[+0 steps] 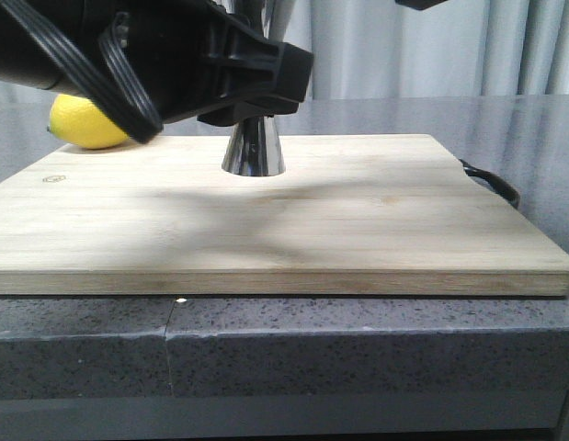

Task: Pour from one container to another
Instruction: 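Tilt the beaker with the right gripper, pouring liquid into the jigger, then lower the beaker back onto the board and open the right gripper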

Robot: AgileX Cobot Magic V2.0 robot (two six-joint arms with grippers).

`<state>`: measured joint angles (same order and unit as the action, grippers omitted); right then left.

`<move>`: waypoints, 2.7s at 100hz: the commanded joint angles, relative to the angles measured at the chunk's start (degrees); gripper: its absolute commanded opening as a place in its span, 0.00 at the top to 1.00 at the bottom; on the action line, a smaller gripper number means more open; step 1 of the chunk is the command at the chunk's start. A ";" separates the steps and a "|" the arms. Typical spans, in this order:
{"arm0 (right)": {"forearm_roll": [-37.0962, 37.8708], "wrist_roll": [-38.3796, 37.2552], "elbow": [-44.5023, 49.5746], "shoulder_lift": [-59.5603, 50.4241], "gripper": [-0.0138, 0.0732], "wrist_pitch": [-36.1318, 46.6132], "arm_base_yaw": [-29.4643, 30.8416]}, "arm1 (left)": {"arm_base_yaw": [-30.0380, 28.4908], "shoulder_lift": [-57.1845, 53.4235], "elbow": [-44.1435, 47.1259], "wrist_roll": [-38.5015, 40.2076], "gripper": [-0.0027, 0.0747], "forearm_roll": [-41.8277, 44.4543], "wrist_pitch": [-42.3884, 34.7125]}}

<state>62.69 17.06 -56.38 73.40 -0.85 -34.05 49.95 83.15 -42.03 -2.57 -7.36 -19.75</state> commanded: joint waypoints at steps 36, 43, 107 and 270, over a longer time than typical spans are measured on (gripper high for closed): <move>4.87 0.35 -2.16 -1.91 0.77 2.24 -0.01 | -0.05 -1.60 -1.59 0.25 0.99 0.55 -5.00; 5.11 0.35 -2.16 -1.91 0.77 2.24 -0.01 | -0.05 -1.60 -1.59 0.25 0.99 0.55 -5.00; 1.91 -3.60 -2.16 -1.09 0.77 0.47 -0.01 | -0.05 -1.60 -1.59 0.36 0.99 0.98 -5.00; -31.72 -33.12 16.15 22.17 0.77 49.41 20.75 | -0.05 -2.35 -1.59 -0.09 0.99 2.35 -4.99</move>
<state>32.02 -17.48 -39.04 96.55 43.59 -13.80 49.95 83.15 -42.03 -2.68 -5.27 -19.75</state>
